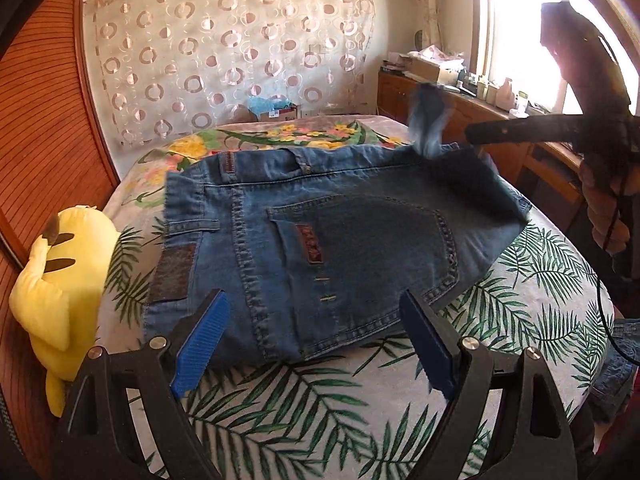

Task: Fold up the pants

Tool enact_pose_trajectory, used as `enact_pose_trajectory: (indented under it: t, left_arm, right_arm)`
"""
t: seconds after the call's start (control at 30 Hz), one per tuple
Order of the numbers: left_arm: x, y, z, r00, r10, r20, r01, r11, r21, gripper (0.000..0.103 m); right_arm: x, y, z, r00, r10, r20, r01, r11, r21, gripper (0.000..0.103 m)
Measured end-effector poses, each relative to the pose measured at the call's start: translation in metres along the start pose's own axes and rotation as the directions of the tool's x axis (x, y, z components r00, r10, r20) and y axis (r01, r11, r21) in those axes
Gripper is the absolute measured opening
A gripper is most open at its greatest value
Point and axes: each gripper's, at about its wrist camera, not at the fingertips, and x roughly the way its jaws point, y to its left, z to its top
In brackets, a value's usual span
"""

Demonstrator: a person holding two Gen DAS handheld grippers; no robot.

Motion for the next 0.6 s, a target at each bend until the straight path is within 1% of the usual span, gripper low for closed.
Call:
enact_pose_trajectory:
  t: [0.07, 0.13, 0.27, 0.3, 0.43, 0.57, 0.6]
  left_arm:
    - [0.005, -0.006, 0.004, 1.0, -0.012, -0.006, 0.012, 1.0, 0.006, 0.087]
    - [0.011, -0.015, 0.009, 1.0, -0.025, -0.009, 0.025, 1.0, 0.013, 0.087]
    - [0.024, -0.034, 0.023, 0.998, -0.06, -0.014, 0.06, 0.998, 0.027, 0.087]
    - [0.029, -0.041, 0.028, 0.997, -0.072, -0.016, 0.072, 0.997, 0.03, 0.087]
    - [0.046, -0.06, 0.043, 0.993, -0.112, -0.027, 0.114, 0.993, 0.042, 0.078]
    - [0.066, -0.08, 0.06, 0.989, -0.146, -0.035, 0.148, 0.988, 0.047, 0.063]
    - [0.069, -0.084, 0.062, 0.988, -0.151, -0.035, 0.152, 0.987, 0.048, 0.06]
  right_arm:
    - [-0.006, -0.011, -0.004, 1.0, -0.016, 0.013, 0.016, 1.0, 0.002, 0.031]
    - [-0.015, -0.017, -0.007, 0.999, -0.039, 0.025, 0.038, 0.999, 0.007, 0.034]
    - [-0.029, -0.031, -0.029, 0.995, -0.093, 0.043, 0.092, 0.995, 0.03, 0.036]
    - [-0.03, -0.029, -0.035, 0.994, -0.105, 0.043, 0.103, 0.994, 0.036, 0.036]
    - [-0.023, -0.03, -0.061, 0.987, -0.162, 0.022, 0.16, 0.986, 0.054, 0.036]
    - [-0.009, -0.036, -0.075, 0.986, -0.163, -0.015, 0.164, 0.984, 0.069, 0.036]
    - [-0.009, -0.037, -0.077, 0.986, -0.165, -0.016, 0.165, 0.983, 0.075, 0.036]
